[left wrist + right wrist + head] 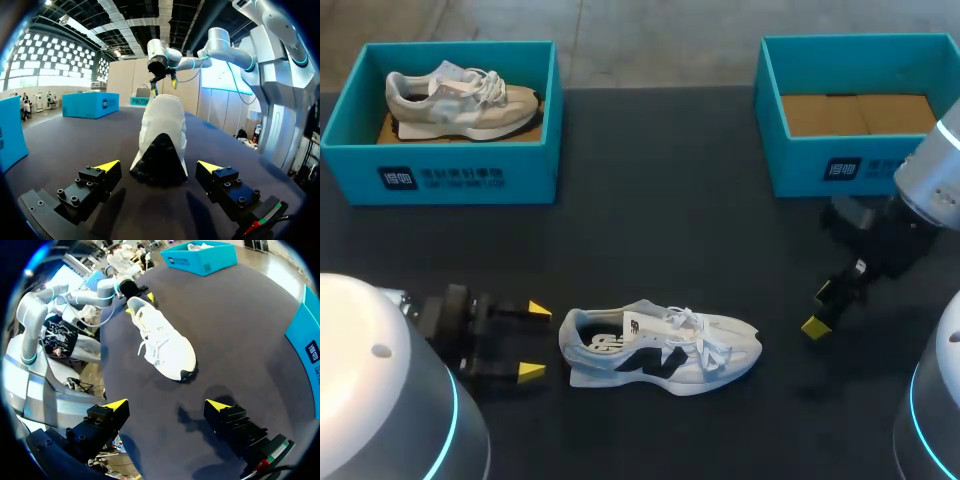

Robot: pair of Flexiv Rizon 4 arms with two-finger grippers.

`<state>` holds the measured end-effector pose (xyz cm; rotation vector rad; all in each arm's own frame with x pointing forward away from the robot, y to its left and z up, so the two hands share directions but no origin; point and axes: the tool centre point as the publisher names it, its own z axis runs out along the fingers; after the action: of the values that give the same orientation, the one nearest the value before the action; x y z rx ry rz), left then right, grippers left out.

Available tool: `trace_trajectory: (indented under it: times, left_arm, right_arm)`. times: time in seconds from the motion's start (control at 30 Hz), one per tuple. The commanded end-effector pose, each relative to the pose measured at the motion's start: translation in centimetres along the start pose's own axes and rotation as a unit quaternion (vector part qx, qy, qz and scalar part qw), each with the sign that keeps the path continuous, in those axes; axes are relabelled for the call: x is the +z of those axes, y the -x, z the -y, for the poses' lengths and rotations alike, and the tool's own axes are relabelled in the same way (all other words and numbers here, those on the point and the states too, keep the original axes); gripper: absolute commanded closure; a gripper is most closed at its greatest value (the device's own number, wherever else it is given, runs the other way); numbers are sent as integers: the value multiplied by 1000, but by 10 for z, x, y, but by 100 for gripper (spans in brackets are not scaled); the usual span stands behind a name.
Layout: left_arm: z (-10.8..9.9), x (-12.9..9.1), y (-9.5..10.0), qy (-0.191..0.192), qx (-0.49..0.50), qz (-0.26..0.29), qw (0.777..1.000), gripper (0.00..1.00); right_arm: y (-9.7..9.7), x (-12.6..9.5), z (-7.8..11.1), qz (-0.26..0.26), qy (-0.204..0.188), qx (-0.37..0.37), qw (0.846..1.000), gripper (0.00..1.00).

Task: Take the shoe out of the shoebox, open the shoe tongue, remove and reinsert the insole, then place the shoe into the shoebox

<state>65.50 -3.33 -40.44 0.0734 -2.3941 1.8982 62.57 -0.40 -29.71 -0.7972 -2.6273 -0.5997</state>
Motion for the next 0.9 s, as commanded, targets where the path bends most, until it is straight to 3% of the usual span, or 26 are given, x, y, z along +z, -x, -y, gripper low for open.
trace_trajectory:
  times: [0.03, 0.9]
  left_arm:
    - [1, 7, -1, 0, 1, 2, 1000, 0]
    - [5, 34, -10, -2, 8, -10, 1000, 0]
  right_arm:
    - [-1, 1, 0, 1, -1, 0, 1000, 0]
    - [-1, 1, 0, 1, -1, 0, 1000, 0]
